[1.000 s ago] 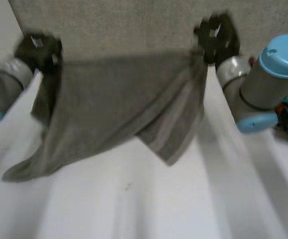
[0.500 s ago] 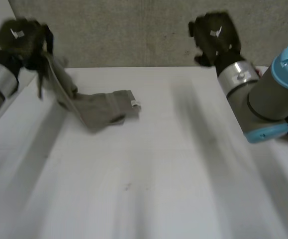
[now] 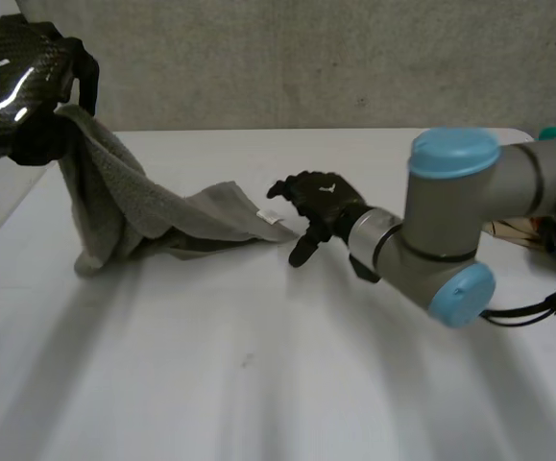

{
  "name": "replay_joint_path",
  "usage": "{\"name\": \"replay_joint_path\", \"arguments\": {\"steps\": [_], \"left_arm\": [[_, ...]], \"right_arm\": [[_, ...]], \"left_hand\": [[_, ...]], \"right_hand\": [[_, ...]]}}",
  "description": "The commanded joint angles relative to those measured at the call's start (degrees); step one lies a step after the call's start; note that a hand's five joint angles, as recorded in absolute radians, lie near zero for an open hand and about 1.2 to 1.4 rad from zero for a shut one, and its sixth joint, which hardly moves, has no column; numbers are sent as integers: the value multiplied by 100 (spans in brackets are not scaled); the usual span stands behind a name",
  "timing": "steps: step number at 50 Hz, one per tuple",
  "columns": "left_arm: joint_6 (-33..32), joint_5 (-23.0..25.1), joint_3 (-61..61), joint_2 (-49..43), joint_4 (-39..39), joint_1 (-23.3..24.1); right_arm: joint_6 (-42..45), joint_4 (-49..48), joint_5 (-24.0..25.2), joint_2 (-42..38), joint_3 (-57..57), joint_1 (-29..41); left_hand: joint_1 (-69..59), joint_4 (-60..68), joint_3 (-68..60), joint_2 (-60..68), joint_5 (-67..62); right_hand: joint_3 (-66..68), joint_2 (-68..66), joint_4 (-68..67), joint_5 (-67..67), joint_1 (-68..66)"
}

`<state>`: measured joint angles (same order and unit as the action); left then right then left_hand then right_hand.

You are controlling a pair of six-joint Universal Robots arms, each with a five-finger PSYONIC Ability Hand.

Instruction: Fold the laundry.

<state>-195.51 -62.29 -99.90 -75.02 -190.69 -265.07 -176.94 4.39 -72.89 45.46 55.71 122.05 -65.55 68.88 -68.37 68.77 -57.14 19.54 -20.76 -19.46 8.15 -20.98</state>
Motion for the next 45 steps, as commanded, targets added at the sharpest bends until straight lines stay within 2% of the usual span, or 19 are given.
{"name": "replay_joint_path", "arguments": {"steps": [1,6,10,14,15,18,20,22,25,26,29,30,34,37,39,42,45], "left_arm": [[22,-63,348,181,488,87],[101,-195,480,312,682,263],[189,-292,603,444,796,386],[224,-327,682,576,928,430],[233,-327,699,620,963,413],[241,-301,700,664,1007,342],[250,-292,700,655,1069,211],[250,-275,691,655,1104,70],[259,-161,691,612,1209,-316],[259,-38,691,568,1279,-543],[268,217,700,489,1420,-896],[285,392,700,410,1560,-1123],[312,814,656,138,1990,-1424],[277,956,612,-100,2237,-1407],[233,947,550,-416,2413,-1311],[102,904,489,-898,2501,-1127],[-65,833,454,-1303,2466,-907]], "right_arm": [[-1246,-262,-401,-107,379,714],[-1546,-815,-717,-371,335,1031],[-1511,-1194,-1095,-713,89,1172],[-1274,-1317,-1552,-1048,-262,1137],[-1134,-1326,-1753,-1083,-350,1058],[-914,-1309,-1939,-1013,-386,917],[-624,-1221,-1966,-689,-255,698],[-369,-1098,-1922,-338,-79,505],[482,-957,-1720,646,430,92],[1015,-896,-1580,1205,693,-135],[1835,-826,-1316,2096,1028,-453],[2334,-721,-1124,2612,1186,-619],[2892,-143,-798,3537,1188,-963],[2910,386,-630,3829,1065,-1174],[2919,975,-323,3821,994,-1333],[2972,1554,80,3542,985,-1438],[3094,1802,179,3207,994,-1421]], "left_hand": [[-1445,1112,-1163,1123,-1286],[-1445,1112,-1163,1123,-1286],[-1445,1112,-1163,1123,-1286],[-1445,1112,-1163,1123,-1286],[-1445,1112,-1163,1123,-1286],[-1445,1112,-1163,1123,-1286],[-1445,1112,-1163,1123,-1286],[-1445,1112,-1163,1123,-1286],[-1445,1112,-1163,1123,-1286],[-1445,1112,-1163,1123,-1286],[-1445,1112,-1163,1123,-1286],[-1445,1112,-1163,1123,-1286],[-1445,1112,-1163,1123,-1286],[-1445,1112,-1163,1123,-1286],[-1445,1112,-1163,1123,-1286],[-1445,1112,-1163,1123,-1286],[-1445,1112,-1163,1123,-1286]], "right_hand": [[-701,823,693,-563,845],[-735,857,727,-597,879],[-14,136,7,124,158],[4200,-4078,-4208,4338,-4056],[6028,-5906,-6036,6166,-5884],[6046,-5924,-6054,6185,-5902],[6046,-5924,-6054,6185,-5902],[6046,-5924,-6054,6185,-5902],[6046,-5924,-6054,6185,-5902],[6046,-5924,-6054,6185,-5902],[6046,-5924,-6054,6185,-5902],[6046,-5924,-6054,6185,-5902],[6046,-5924,-6054,6185,-5902],[6046,-5924,-6054,6185,-5902],[6046,-5924,-6054,6185,-5902],[6046,-5924,-6054,6185,-5902],[6046,-5924,-6054,6185,-5902]]}}
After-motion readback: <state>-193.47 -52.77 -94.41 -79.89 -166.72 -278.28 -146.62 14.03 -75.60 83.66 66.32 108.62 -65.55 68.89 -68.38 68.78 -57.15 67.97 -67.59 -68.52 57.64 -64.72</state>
